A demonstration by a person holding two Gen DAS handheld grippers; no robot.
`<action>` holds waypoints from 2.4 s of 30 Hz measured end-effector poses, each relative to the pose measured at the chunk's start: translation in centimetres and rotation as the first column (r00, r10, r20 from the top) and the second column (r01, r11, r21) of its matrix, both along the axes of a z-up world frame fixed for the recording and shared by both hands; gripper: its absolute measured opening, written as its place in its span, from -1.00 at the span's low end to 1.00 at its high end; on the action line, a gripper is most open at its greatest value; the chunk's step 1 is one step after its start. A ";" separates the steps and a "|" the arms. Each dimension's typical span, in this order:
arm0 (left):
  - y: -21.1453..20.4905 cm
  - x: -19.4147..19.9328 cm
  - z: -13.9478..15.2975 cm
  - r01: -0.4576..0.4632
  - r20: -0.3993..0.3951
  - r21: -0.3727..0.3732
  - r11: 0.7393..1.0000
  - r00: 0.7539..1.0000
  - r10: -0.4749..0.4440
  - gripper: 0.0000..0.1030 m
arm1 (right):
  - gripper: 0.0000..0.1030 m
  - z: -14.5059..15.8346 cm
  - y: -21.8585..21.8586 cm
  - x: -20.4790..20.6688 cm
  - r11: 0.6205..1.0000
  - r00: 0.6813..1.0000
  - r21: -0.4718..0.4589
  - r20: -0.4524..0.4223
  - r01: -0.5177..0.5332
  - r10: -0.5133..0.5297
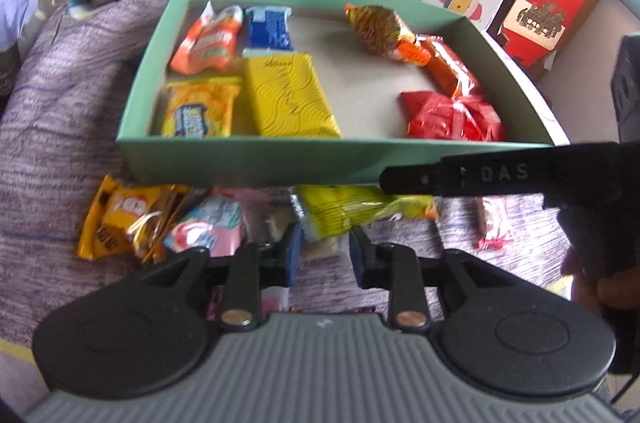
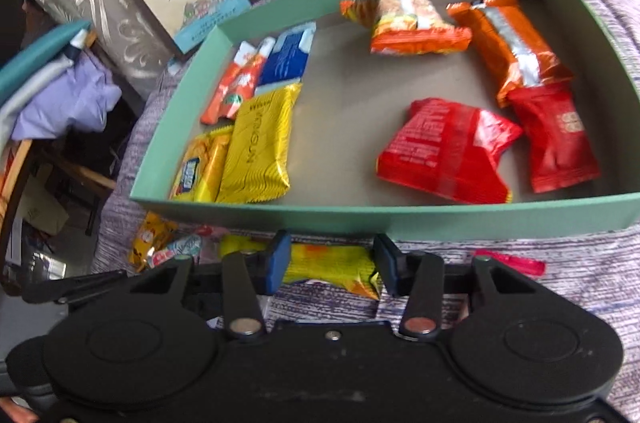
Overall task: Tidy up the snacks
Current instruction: 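Grasp the pink floral packet with left gripper while right grasps yellow-green stick bag, then lower both held packets into the green tray and open both grippers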
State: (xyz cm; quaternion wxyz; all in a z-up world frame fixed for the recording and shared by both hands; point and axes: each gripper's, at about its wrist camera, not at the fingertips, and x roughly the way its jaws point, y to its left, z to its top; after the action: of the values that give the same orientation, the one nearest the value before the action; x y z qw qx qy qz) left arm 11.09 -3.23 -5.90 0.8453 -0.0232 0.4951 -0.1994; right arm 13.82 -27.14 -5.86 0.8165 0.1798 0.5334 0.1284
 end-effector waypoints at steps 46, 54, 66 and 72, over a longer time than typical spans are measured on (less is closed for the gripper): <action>0.2 -9.3 -1.6 0.052 -0.085 0.084 0.995 0.995 -0.044 0.93 | -0.60 1.8 0.6 -8.3 0.994 0.996 -0.063 0.022 -0.089 0.090; -1.1 -10.4 -0.6 0.074 -0.031 0.126 0.989 0.997 -0.070 0.02 | -0.60 3.1 -0.4 -9.4 0.998 0.997 -0.037 0.060 -0.042 0.044; 1.1 -9.5 4.5 0.001 0.051 0.060 0.998 0.999 -0.004 0.03 | -0.60 5.5 -3.0 -9.1 1.000 0.993 -0.006 0.114 0.013 -0.012; -0.5 -4.1 7.3 -0.022 0.143 0.058 0.998 0.990 0.013 0.04 | -0.60 7.4 -5.9 -6.5 0.994 0.981 -0.005 0.162 0.107 -0.105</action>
State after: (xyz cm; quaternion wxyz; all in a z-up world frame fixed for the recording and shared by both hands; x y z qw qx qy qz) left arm 6.97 -3.77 1.43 0.8806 0.0121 0.4390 -0.1783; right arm 7.32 -33.06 1.49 0.8640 0.1915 0.4558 0.0954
